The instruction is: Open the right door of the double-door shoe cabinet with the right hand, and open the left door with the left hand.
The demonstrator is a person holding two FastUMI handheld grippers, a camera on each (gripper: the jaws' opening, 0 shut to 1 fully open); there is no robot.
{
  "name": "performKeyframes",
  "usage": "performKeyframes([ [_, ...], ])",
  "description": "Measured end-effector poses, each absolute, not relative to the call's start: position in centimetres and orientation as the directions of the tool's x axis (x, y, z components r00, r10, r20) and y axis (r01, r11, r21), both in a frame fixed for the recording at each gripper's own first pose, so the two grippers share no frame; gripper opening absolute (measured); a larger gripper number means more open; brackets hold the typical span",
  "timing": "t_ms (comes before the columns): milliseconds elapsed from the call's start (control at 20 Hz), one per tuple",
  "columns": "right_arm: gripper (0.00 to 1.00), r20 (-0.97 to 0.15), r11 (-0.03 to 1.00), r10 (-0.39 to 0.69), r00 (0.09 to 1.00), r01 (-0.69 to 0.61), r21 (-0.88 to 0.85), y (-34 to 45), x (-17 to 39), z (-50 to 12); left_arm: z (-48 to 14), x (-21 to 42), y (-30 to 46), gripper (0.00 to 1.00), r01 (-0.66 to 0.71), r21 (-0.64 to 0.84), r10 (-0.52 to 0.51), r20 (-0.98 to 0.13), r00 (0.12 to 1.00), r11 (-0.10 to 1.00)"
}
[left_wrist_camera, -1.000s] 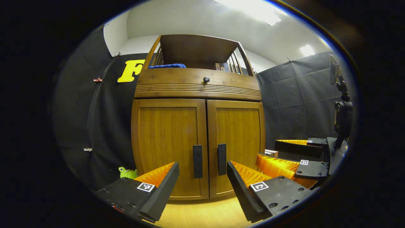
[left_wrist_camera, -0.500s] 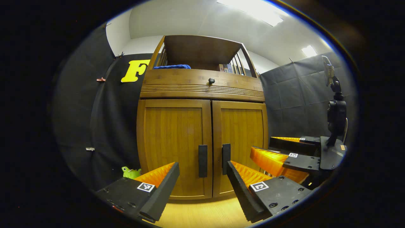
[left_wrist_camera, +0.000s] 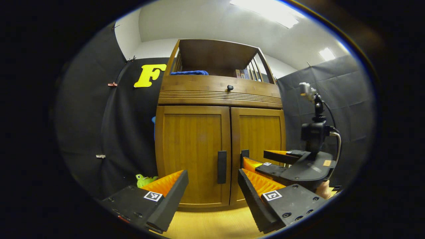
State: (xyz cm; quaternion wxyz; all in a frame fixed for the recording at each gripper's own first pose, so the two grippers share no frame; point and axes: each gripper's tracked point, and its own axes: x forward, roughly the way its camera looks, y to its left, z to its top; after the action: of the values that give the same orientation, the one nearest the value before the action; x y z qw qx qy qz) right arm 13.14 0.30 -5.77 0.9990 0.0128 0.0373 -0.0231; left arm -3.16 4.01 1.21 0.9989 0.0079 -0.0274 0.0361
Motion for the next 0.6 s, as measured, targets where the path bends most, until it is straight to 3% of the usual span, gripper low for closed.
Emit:
performKeyframes([
  [400,0.9,-0.184,0.993,-0.114,0.976,0.118,0.011,-1.3,18.7,-11.5,1.1,-4.7,5.5,0.94,-0.116,0.009,0.116,0.04,0.992,0.993],
  [550,0.74,-0.184,0.985,-0.17,0.968,0.169,-0.024,-2.1,19.6,-12.4,1.3,-5.2,6.0,0.94,-0.145,0.012,0.144,0.056,0.988,0.989],
  [600,0.63,-0.181,0.983,-0.185,0.966,0.181,-0.036,-2.5,19.7,-12.5,1.5,-5.3,6.1,0.94,-0.152,0.007,0.151,0.063,0.986,0.988],
])
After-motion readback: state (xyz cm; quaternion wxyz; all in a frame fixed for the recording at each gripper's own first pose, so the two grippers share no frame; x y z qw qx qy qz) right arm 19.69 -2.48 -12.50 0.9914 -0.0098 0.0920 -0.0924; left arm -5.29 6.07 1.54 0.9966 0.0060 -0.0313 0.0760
